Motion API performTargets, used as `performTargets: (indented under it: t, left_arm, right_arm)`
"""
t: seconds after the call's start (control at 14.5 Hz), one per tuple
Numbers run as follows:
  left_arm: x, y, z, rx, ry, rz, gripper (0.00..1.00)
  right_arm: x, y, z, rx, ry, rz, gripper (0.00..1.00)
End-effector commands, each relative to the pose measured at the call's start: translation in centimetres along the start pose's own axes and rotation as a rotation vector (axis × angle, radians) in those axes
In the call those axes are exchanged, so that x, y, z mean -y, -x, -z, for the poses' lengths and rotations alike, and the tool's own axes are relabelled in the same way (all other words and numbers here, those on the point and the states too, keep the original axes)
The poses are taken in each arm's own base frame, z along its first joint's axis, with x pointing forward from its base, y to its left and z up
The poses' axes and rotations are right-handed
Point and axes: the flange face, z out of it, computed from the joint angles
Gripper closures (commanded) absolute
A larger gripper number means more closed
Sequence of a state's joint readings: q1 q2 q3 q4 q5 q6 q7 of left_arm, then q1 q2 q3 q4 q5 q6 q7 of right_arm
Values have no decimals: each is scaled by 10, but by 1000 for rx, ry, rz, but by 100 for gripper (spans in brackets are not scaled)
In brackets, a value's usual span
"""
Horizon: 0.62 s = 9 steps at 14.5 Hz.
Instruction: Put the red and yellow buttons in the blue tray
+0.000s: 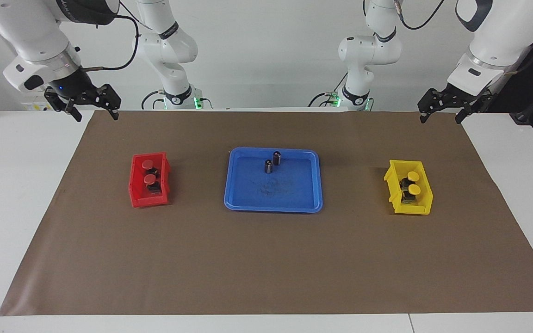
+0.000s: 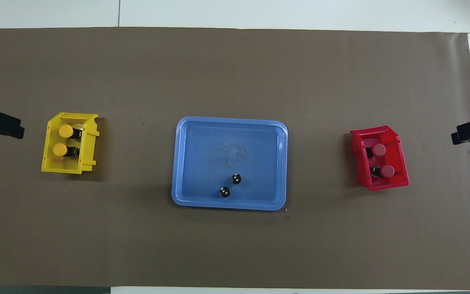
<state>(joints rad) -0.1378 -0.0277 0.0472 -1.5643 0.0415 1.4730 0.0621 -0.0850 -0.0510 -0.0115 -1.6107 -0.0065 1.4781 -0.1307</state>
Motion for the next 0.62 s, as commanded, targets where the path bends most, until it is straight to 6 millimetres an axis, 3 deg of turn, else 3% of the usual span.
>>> performTargets:
  t: [0.0, 0.55]
  left_arm:
    - [-1, 10, 1, 8, -15, -11, 0]
    - [-1, 15, 0, 31, -13, -10, 0]
  right_arm:
    - [-1, 0, 2, -1, -5, -17, 1]
    - [-1, 2, -5, 13, -5, -9, 1]
